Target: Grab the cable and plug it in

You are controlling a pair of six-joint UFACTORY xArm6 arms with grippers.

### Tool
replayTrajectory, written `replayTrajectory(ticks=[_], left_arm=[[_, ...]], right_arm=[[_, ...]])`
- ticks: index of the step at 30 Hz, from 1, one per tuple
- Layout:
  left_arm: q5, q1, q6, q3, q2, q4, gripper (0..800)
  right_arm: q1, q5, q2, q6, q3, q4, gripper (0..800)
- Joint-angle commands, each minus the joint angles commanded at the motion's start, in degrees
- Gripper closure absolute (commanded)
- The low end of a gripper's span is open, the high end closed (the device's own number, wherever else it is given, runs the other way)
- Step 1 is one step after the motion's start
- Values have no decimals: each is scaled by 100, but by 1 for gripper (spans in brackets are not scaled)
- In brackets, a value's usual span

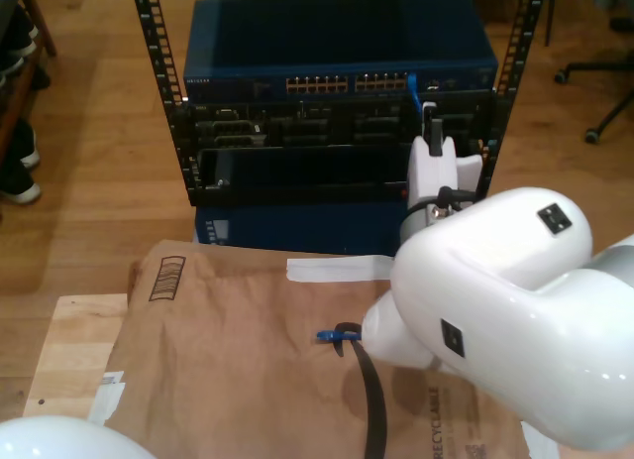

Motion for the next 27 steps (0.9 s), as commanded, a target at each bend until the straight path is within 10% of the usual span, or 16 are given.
replayTrajectory(ticks=[11,20,27], left_arm=[[0,0,0,0,0,0,1],[0,0,0,0,0,0,1],[9,0,0,0,0,9,1]], right_arm=[[-800,1424,-1354,-35,1257,-1591,88],[-2400,4580,-2505,-97,1213,-3455,4],[-3095,6602,-2936,-88,721,-3692,4]])
